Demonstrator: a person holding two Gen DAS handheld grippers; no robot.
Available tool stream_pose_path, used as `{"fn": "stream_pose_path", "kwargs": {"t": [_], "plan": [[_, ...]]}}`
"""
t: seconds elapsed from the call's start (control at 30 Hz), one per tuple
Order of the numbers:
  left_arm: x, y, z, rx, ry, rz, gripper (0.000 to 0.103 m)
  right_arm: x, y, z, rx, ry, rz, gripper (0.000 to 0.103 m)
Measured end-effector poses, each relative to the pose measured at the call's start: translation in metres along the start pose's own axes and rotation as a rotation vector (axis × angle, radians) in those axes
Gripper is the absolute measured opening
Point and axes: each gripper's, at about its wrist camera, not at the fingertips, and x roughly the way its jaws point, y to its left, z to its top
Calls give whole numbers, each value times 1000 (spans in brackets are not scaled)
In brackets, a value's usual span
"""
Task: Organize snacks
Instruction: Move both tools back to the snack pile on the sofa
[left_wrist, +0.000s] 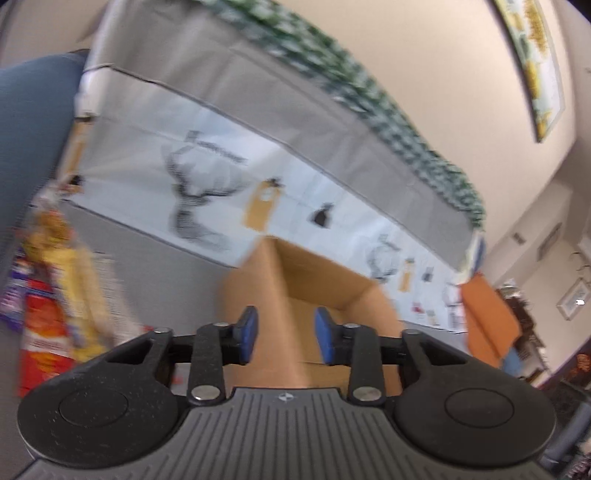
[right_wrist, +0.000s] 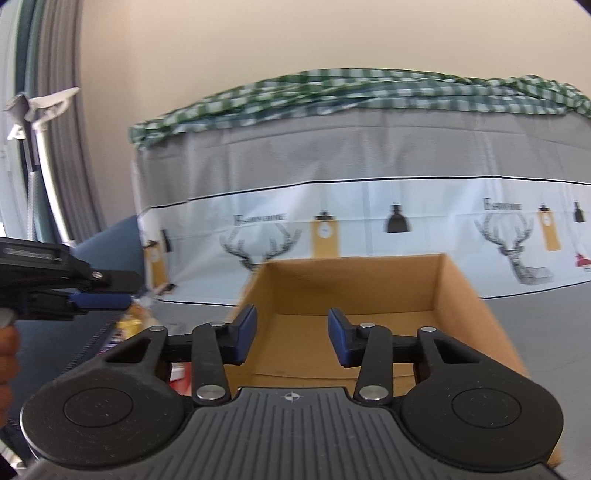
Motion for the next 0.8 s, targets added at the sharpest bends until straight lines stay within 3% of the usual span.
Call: {"fn": "stream_pose_path", "kwargs": {"t": [0.1, 0.17, 0.27, 0.5, 0.63, 0.8], "plan": [[-4, 44, -6, -49, 2, 69, 17, 5, 22, -4, -12, 4, 50, 33], [-7, 66, -8, -90, 24, 155, 13, 9, 37, -7, -19, 8, 85, 29], [-19, 83, -5, -127, -7, 196, 13, 16, 58, -11, -13, 25, 133, 25], [-17, 99, -6, -108, 39, 310, 13, 45, 110, -24, 23, 107, 229, 25], [-9, 106, -6, -116, 60, 346, 13, 69, 135, -37, 35, 184, 250, 25], [-3, 115, -6, -117, 84, 377, 13, 108, 160, -58, 38, 306, 189, 26]]}}
